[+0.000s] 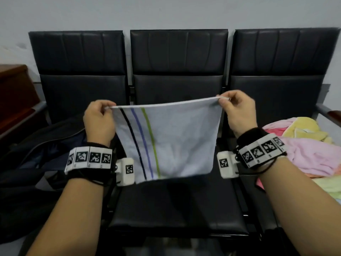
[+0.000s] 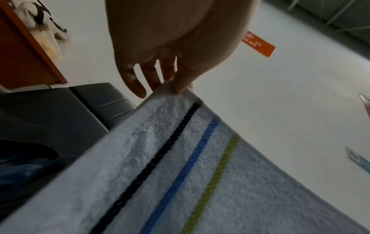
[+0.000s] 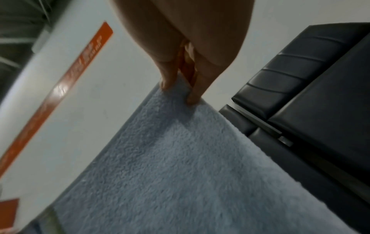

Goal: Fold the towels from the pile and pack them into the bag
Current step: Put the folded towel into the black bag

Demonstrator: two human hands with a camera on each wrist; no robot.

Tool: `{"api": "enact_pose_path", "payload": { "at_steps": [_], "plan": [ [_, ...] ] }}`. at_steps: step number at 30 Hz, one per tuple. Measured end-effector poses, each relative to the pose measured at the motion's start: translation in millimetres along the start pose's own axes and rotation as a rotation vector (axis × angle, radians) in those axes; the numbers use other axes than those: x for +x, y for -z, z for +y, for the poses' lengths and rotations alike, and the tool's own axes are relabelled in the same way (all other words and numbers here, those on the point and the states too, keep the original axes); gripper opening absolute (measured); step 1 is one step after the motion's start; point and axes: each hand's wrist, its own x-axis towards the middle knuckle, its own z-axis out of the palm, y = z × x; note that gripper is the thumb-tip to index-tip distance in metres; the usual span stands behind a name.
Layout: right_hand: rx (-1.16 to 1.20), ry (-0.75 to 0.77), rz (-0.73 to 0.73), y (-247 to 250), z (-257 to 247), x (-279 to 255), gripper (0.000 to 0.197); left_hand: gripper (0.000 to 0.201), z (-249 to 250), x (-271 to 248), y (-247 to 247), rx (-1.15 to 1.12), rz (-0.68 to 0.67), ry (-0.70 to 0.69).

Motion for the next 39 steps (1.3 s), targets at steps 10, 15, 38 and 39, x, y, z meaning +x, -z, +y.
{"api": "enact_pose_path", "payload": {
  "at_steps": [10, 15, 38, 39],
  "plan": [
    [0.051, -0.019, -0.117, 31.9, 37.5, -76.7, 0.021, 0.022, -32.3, -55.3, 3.8, -0.177, -0.128, 0.08],
    [0.008, -0.295, -0.283, 39.0, 93.8, -130.1, 0.026, 0.021, -69.7, -103.8, -2.4, -0.086, -0.422, 0.417],
    [-0.157, -0.568, -0.14, 17.8, 188.0, -142.6, 0.017, 0.02, -138.1, -129.6, -62.8, 0.126, -0.472, 0.454],
    [-0.174, -0.563, -0.136, 15.1, 191.8, -138.3, 0.016, 0.02, -141.0, -125.9, -67.1, 0.133, -0.472, 0.455]
  ]
}}
